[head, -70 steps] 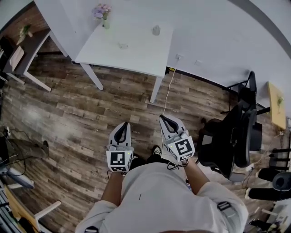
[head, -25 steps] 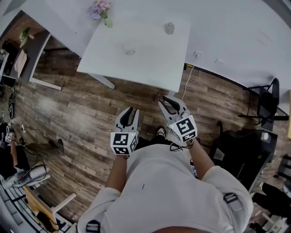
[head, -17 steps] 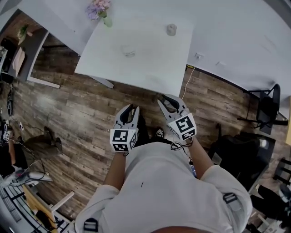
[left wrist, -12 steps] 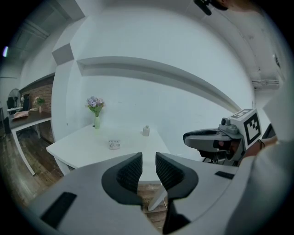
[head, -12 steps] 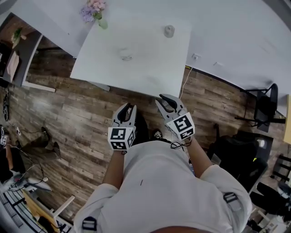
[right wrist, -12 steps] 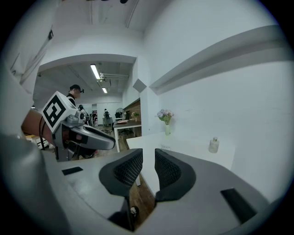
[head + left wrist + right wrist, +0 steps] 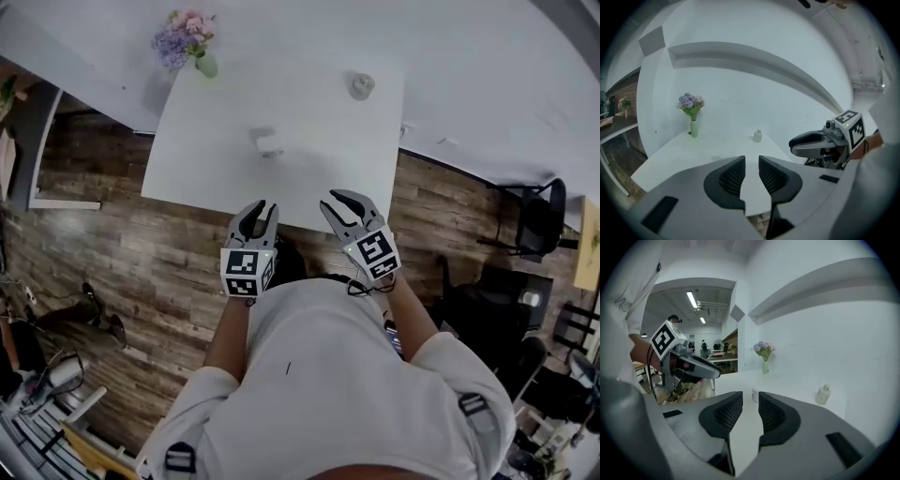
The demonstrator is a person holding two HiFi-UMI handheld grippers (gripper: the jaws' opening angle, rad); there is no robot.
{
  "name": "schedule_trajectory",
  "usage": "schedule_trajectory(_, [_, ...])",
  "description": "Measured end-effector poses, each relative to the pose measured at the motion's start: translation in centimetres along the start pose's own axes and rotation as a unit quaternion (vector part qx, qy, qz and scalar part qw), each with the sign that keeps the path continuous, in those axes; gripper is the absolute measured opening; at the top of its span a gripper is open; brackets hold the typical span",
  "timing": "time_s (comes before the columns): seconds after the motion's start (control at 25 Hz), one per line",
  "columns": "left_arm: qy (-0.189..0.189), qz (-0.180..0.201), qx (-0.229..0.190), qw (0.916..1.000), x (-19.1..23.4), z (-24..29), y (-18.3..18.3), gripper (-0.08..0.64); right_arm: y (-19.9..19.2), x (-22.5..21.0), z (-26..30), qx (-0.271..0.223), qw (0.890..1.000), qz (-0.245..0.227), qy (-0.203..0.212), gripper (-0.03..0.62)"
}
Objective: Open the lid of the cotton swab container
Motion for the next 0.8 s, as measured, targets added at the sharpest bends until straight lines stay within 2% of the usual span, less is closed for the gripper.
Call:
schedule_trajectory(0.16, [-0.011,0.001,0.015,0.9998,4.6,2.4,1.1,0.101,0.4,-1.2,4.9,0.044,0.998,-0.046,-0.008,0.112])
schedule_trajectory(0.24, [-0.015,-0.005,0.029,0.9995,6.3,3.5,1.1,0.101,0.5,-1.8,7.1,0.057,0.997,-0.052,-0.002,0.117])
schedule_trajectory(0.48, [-0.018,-0.033,0.062,0.9974,7.6,4.9,-0.7,0.101,-0.7,-2.9,10.9,0.074,0.992,-0.087,0.051,0.129])
schedule_trajectory(0.68, [0.028,-0.061,0.064,0.9957,8.9,6.8,-0.6,0.100,-1.4,-4.7,13.6,0.080,0.986,-0.101,0.108,0.137])
schedule_trajectory(0.8, [0.052,-0.063,0.065,0.9945,9.4,7.8,-0.3,0.101,-2.1,-5.7,15.2,0.083,0.981,-0.115,0.134,0.140])
Point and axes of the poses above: the fingertips, and each gripper's own axes: z forward along the fingers, x to its left, y out of its top, the point moved 4 cm from there along -z, backward along the fingers, and after that the axes turned 6 degrees about -z, right-handed, at the moved point
